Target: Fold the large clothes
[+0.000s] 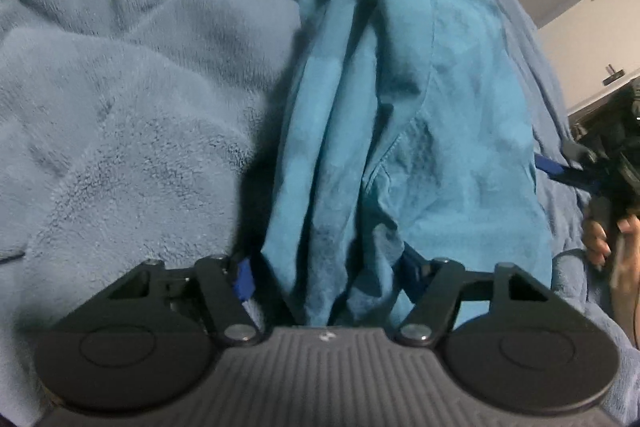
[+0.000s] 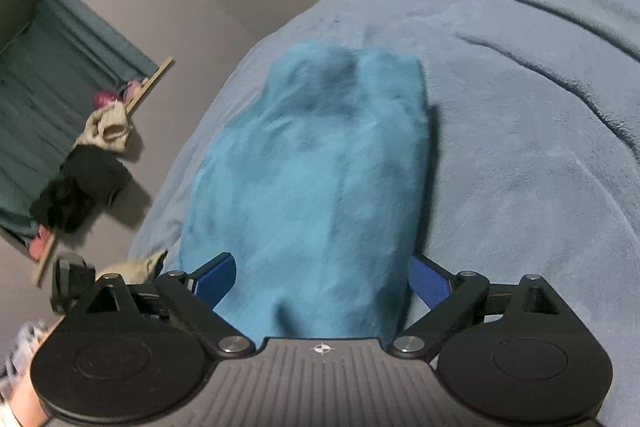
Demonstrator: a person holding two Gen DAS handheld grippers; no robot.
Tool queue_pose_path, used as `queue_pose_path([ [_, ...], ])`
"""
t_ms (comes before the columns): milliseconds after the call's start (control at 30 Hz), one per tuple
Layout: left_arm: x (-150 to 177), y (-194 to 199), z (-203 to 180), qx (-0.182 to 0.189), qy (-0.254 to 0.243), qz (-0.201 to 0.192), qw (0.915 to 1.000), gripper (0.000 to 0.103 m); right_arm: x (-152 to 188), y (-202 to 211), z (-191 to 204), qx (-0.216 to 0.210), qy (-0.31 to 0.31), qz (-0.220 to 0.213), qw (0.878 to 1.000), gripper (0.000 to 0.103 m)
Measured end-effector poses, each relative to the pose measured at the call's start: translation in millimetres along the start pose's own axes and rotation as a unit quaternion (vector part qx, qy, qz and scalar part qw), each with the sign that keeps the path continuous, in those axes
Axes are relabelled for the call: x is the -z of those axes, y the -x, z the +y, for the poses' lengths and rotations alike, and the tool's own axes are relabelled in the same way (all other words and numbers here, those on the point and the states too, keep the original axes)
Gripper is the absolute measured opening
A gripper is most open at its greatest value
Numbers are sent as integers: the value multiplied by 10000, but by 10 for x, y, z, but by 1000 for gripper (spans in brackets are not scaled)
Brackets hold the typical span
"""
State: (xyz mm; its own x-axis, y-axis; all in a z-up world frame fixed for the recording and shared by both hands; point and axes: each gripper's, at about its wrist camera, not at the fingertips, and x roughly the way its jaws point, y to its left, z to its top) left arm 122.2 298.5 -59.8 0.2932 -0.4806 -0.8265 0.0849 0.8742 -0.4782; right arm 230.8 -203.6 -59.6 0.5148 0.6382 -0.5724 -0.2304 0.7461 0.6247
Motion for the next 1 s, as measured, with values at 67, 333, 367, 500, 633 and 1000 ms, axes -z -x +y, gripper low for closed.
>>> queue_pose_path([
  [67, 12, -25, 44, 66, 22, -3, 10000, 67, -126, -127, -163, -48, -182, 86, 9998, 95],
  [333, 64, -20, 164, 266, -79, -147, 9995, 67, -518, -749, -705, -758, -677, 423, 9939, 96],
  [367, 65, -34, 181, 316, -93, -167, 9993, 67, -542, -844, -760, -931, -761, 473, 9916, 97],
  [500, 57, -62, 258, 561, -93, -262, 9980, 67, -612, -1173, -946, -1404, -889, 584, 9844, 103],
  [633, 54, -67, 381, 742, -73, -300, 9968, 66, -674, -1489, -1057, -1903, -985, 554, 9752, 103],
  [1000, 54, -132, 371, 1256, -382, -366, 9907, 34, -775, -1856, -822, -1815, -633, -59, 9813, 82],
])
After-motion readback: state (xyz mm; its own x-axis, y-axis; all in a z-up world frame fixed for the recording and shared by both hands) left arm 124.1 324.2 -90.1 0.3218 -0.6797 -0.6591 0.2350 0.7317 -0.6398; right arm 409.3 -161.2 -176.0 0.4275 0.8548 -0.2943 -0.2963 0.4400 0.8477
